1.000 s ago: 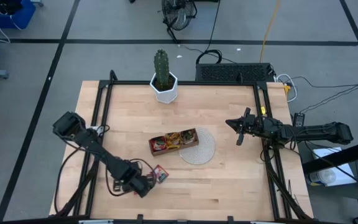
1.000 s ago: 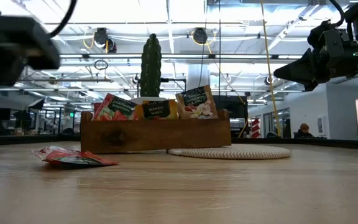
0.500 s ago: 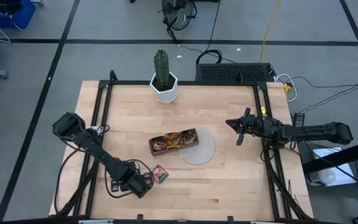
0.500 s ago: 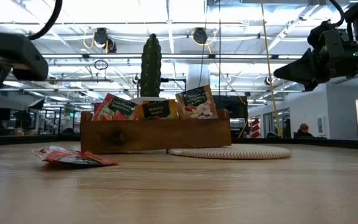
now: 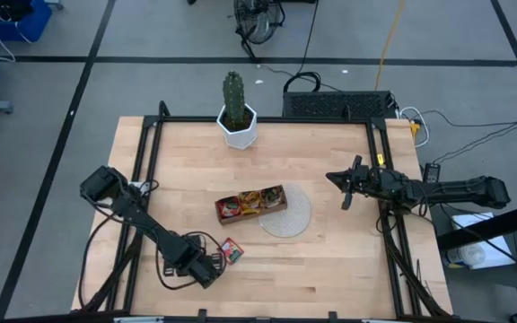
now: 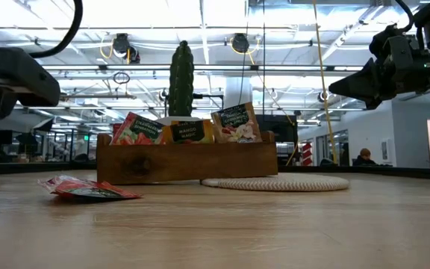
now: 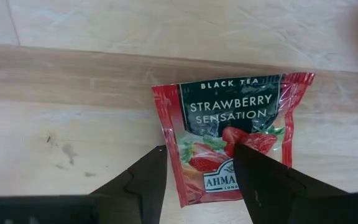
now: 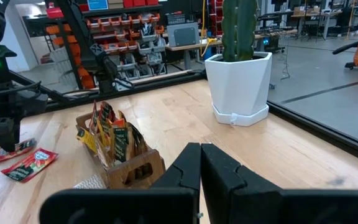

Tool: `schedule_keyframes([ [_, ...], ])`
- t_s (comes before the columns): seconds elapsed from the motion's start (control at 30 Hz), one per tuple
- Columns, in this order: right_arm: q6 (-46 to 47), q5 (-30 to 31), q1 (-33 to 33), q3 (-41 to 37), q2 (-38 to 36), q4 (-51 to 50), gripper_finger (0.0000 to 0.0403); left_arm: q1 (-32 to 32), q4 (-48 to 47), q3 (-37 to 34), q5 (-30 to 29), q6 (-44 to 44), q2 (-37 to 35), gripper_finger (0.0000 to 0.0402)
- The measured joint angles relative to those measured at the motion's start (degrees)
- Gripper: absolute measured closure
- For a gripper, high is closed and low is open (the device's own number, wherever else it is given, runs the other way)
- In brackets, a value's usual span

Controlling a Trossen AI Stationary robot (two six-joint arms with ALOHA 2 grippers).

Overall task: Pick & Place Tea
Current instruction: Put the red tea bag into the left section of the wooden organizer

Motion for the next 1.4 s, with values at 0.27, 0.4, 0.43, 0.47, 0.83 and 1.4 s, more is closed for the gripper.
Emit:
schedule_keyframes([
  [0.27, 0.0, 0.0, -0.02, 0.0, -0.02, 0.0, 0.0403, -0.04, -0.16, -0.07, -0.65, 0.6, 0.07, 0.022],
  [0.4, 0.02, 0.0, -0.02, 0.0, -0.02, -0.02, 0.0403, -0.17, -0.15, -0.12, -0.62, 0.59, 0.07, 0.0269],
  [0.43, 0.02, 0.0, 0.0, 0.0, -0.01, -0.02, 0.0403, -0.17, -0.04, -0.12, -0.61, 0.76, 0.07, 0.0287],
  [0.47, 0.01, 0.0, 0.0, 0.0, 0.0, -0.01, 0.0403, -0.18, 0.14, -0.14, -0.68, 1.11, 0.07, 0.0307],
  [0.83, 0.0, -0.01, -0.01, 0.0, 0.0, -0.02, 0.0403, 0.46, -0.26, -0.62, -5.0, 15.67, -3.77, 0.0396],
  [1.4, 0.0, 0.0, -0.02, 0.0, 0.0, -0.02, 0.0403, 7.99, -17.42, 4.89, -55.5, 38.9, -10.87, 0.04],
])
